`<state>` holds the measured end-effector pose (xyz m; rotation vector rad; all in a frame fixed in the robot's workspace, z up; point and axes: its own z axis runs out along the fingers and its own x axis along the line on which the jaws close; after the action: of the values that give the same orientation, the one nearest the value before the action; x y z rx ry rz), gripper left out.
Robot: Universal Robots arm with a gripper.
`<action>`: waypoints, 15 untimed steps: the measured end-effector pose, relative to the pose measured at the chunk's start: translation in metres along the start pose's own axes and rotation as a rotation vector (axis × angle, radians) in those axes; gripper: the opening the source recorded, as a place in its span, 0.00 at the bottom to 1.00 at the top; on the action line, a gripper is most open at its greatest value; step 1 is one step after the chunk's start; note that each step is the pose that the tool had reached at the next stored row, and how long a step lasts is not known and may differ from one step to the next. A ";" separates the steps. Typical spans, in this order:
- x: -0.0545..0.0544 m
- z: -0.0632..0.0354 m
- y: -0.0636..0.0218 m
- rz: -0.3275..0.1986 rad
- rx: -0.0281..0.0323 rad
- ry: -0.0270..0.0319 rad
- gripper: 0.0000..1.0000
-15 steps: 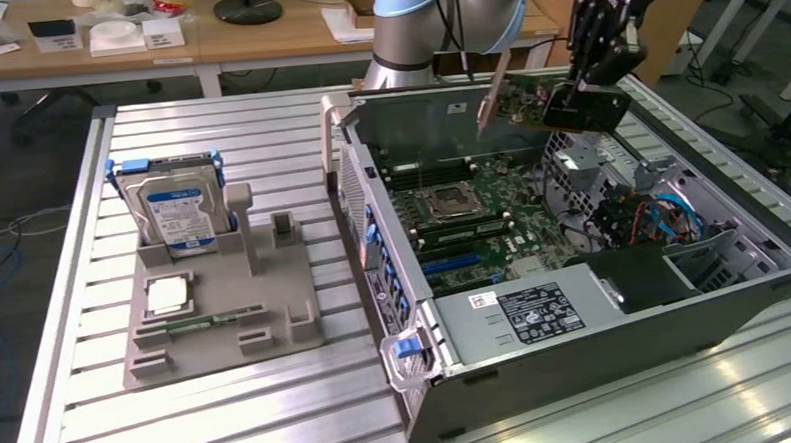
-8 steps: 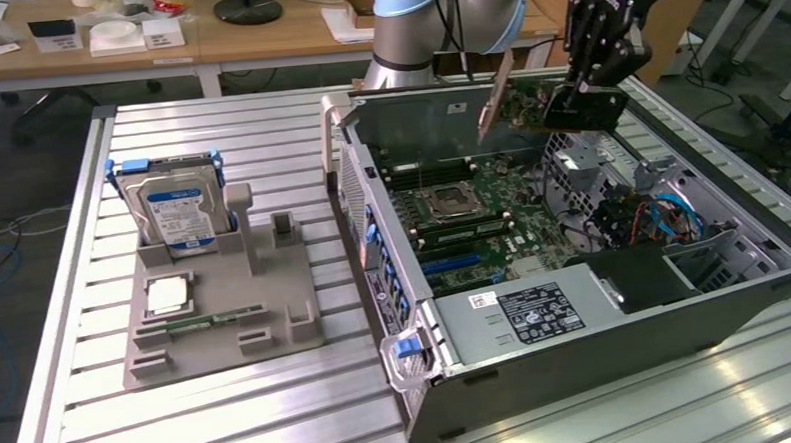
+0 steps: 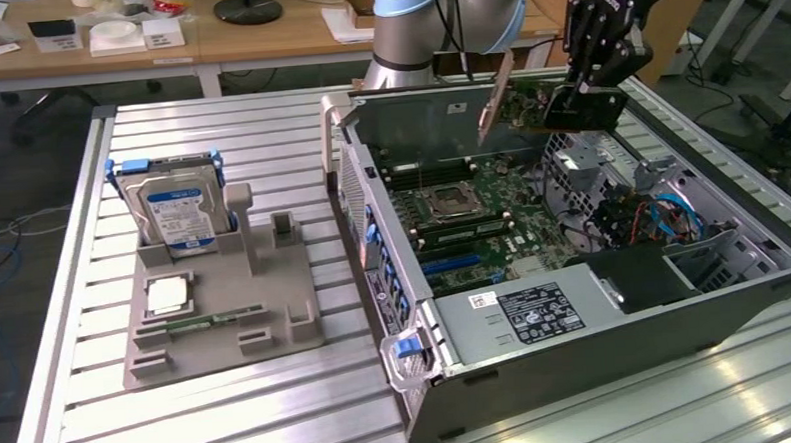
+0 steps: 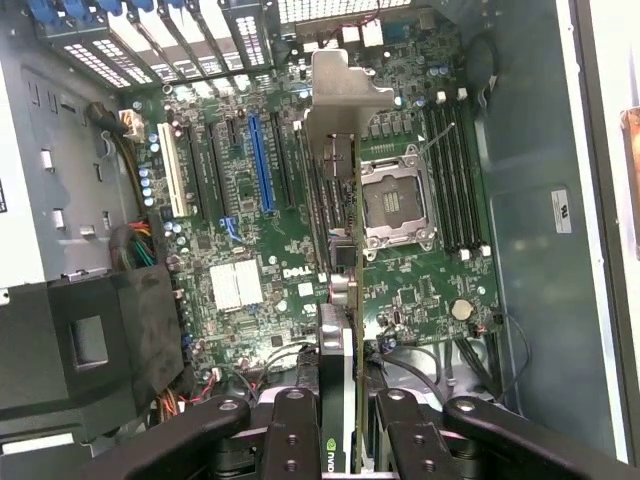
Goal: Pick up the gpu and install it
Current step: 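Insert the gpu into the slot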
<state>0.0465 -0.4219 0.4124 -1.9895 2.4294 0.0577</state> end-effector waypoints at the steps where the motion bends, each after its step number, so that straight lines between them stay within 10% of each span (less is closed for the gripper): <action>1: 0.000 0.0000 0.0000 0.000 0.0000 0.0000 0.26; 12: 0.000 0.0007 -0.0001 -0.121 0.0004 0.0025 0.26; 15: 0.000 0.0018 0.0000 -0.155 0.0120 0.0020 0.26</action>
<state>0.0464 -0.4219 0.4106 -2.1660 2.2616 0.0408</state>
